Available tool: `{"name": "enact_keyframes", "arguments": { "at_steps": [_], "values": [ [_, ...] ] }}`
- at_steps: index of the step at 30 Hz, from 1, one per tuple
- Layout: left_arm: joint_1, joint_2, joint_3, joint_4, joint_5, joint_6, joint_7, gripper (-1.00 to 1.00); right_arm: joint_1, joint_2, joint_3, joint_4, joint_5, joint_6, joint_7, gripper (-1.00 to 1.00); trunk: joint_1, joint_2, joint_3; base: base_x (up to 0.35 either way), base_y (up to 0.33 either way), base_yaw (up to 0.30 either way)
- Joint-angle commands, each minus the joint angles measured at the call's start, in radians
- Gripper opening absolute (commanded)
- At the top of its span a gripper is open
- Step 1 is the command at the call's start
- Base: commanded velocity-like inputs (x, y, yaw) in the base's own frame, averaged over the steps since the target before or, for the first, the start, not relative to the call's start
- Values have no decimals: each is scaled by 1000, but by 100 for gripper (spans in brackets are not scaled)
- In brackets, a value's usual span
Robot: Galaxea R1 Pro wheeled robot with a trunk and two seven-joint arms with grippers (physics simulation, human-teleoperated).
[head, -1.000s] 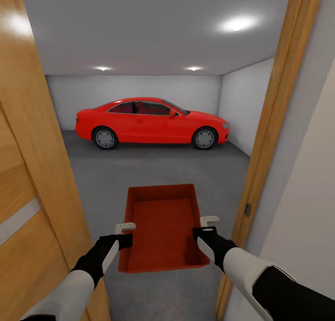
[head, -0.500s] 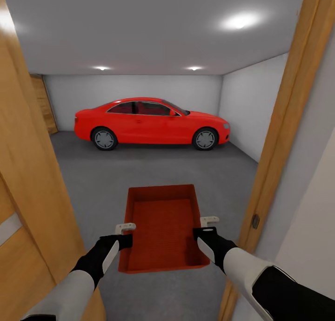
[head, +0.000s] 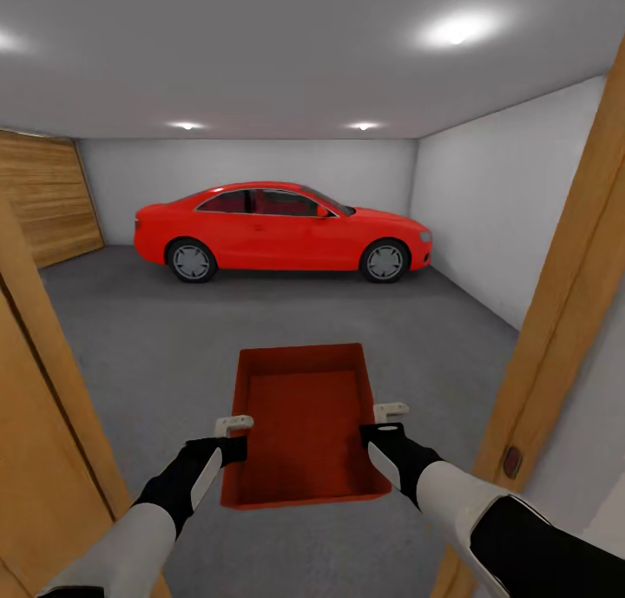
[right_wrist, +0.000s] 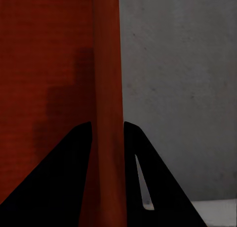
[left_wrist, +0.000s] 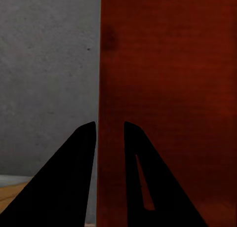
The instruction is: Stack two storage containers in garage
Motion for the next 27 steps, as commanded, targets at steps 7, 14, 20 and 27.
{"name": "enact_keyframes", "arguments": {
  "at_steps": [7, 14, 20, 27],
  "values": [
    [0, -1, -3, 0, 11, 5, 11, -100, 0, 0, 23, -8, -6, 7, -7, -100, 1, -1, 0, 322, 0, 0],
    [0, -1, -3, 0, 11, 5, 11, -100, 0, 0, 23, -8, -5, 7, -7, -100, 1, -1, 0, 322, 0, 0],
    [0, -1, -3, 0, 11, 6, 11, -100, 0, 0, 23, -8, -5, 7, -7, -100, 1, -1, 0, 322, 32, 0],
    [0, -1, -3, 0, 11, 6, 11, -100, 0, 0, 23, -8, -5, 7, -7, -100, 1, -1, 0, 322, 73, 0]
  ]
}}
